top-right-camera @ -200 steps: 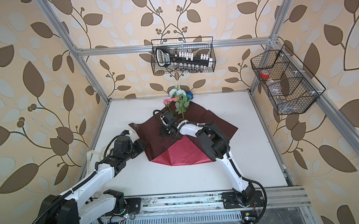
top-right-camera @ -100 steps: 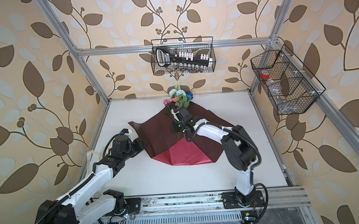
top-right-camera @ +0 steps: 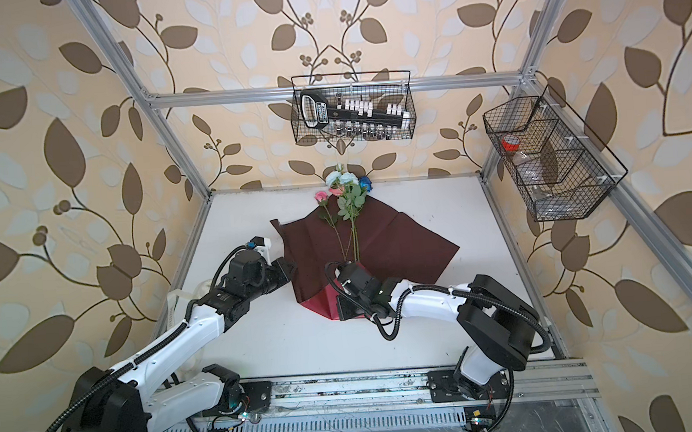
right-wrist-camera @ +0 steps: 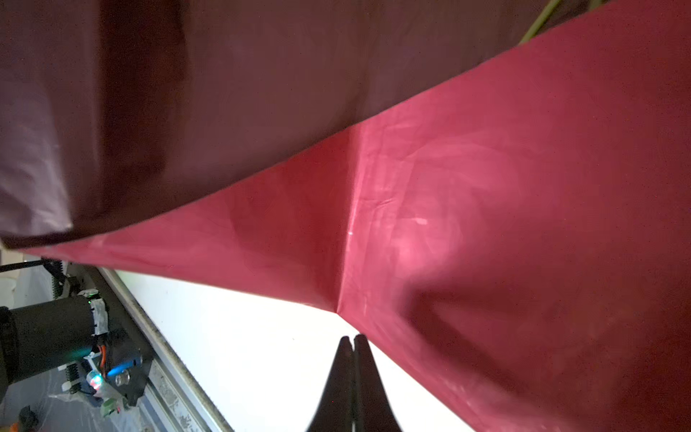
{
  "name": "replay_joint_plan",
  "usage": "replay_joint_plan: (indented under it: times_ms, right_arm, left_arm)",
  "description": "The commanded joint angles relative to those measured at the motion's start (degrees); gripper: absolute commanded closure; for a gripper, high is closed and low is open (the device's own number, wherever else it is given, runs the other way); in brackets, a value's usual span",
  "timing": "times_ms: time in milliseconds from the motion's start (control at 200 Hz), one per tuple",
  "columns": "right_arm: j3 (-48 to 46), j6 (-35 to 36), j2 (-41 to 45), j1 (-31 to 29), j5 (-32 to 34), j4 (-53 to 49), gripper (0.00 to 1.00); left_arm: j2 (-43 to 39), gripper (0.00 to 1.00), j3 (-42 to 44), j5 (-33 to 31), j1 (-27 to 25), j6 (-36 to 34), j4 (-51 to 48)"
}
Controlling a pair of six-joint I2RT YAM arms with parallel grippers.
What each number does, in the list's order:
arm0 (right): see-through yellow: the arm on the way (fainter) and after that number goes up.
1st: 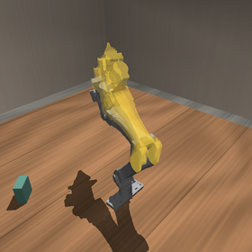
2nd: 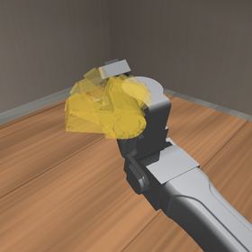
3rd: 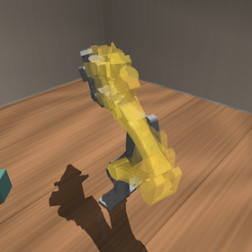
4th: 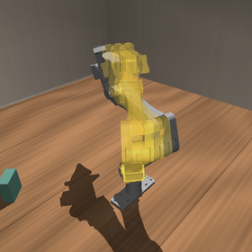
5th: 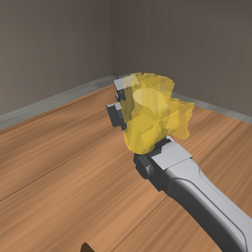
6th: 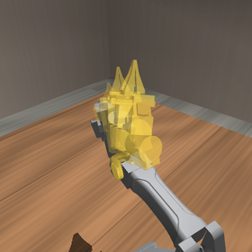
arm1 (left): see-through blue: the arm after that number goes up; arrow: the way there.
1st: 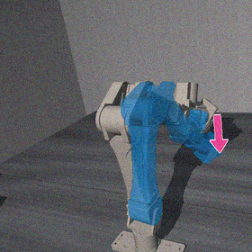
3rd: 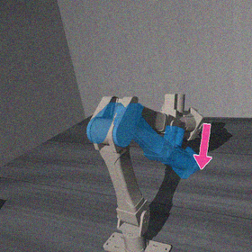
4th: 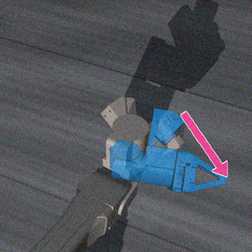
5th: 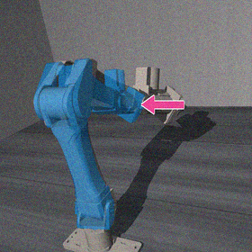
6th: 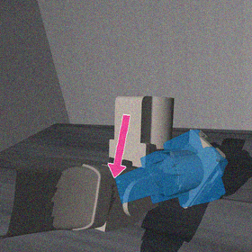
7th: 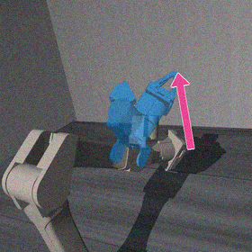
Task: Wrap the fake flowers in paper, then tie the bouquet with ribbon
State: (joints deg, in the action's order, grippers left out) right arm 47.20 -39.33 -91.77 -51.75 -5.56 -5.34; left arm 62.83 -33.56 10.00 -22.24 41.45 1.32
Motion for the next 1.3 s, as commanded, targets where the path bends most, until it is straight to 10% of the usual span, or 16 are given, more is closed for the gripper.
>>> replay_joint_plan:
  times_ms: [0, 475, 1295]
  right_arm:
    - [0.65, -2.0, -3.3, -0.01, 0.04, 2.7, 0.95]
    - [-2.52, -3.84, -3.82, 0.24, -0.31, 5.12, 0.97]
    - [-8.63, -4.56, 19.06, 3.78, 21.14, -6.49, 0.73]
  left_arm:
    - [0.6, 1.0, -2.68, -1.21, -1.33, -0.61, 0.61]
    - [10.03, 1.0, -9.95, -0.92, -5.95, 1.78, 2.81]
    - [37.86, 1.0, -30.05, 7.54, -14.3, 1.79, 5.53]
